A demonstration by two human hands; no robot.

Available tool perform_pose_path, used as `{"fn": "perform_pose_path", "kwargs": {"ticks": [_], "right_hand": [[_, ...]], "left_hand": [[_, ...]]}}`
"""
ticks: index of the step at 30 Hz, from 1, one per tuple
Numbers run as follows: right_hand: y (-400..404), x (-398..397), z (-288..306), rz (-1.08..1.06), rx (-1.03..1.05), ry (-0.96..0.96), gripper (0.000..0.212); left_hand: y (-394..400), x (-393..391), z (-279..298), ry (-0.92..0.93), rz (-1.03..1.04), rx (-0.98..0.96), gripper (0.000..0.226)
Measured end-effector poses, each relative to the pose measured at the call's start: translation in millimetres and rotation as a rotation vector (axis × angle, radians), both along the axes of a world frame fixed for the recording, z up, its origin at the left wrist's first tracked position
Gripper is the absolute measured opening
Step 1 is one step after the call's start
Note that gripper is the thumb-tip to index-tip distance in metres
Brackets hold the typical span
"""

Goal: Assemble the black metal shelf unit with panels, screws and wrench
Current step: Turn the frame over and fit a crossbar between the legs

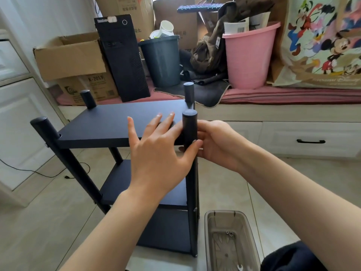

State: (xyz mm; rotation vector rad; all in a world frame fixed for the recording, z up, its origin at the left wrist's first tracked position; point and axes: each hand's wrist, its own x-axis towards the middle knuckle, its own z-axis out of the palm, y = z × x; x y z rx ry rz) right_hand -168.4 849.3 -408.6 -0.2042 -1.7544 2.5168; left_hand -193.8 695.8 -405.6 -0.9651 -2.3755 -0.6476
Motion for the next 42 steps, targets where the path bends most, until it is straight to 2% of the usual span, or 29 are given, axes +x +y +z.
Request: {"fn": "perform_pose_path", "kwargs": {"ticks": [3, 7, 10, 14, 18, 25, 32, 38, 42], "right_hand": [[-4, 1, -5, 0.004, -0.058, 0.038, 0.03], [-3, 7, -9, -0.005, -0.057, 0.047, 0.027], [9, 16, -18, -0.064, -0.038, -0.042, 0.031], [33, 40, -49, -0.12, 0.134, -0.218, 0.027], [54, 69, -96, -0.084, 0.351, -0.447, 0.022], [58, 93, -203, 0.027, 0.507, -0.822, 0.02], [35, 80, -330, -0.175, 0.411, -0.978, 0.016], [55, 60, -392, -0.187, 0.763, -0.993, 0.033], [63, 44, -412, -0.202, 0.795, -1.013, 0.024]], "left_hand": [[1, 2, -5, 0.036, 0.02, 0.006, 0.059], [1, 0, -10, 0.066, 0.018, 0.04, 0.06], [1, -1, -12, 0.08, 0.012, 0.04, 0.061], [2, -2, -13, 0.087, 0.0, 0.069, 0.058], [3, -3, -14, 0.098, -0.006, 0.088, 0.056], [2, -3, -16, 0.122, -0.016, 0.137, 0.053], [5, -7, -22, 0.178, -0.016, 0.173, 0.053], [12, -11, -27, 0.248, -0.017, 0.231, 0.046], [19, -11, -30, 0.292, -0.011, 0.259, 0.043]]}}
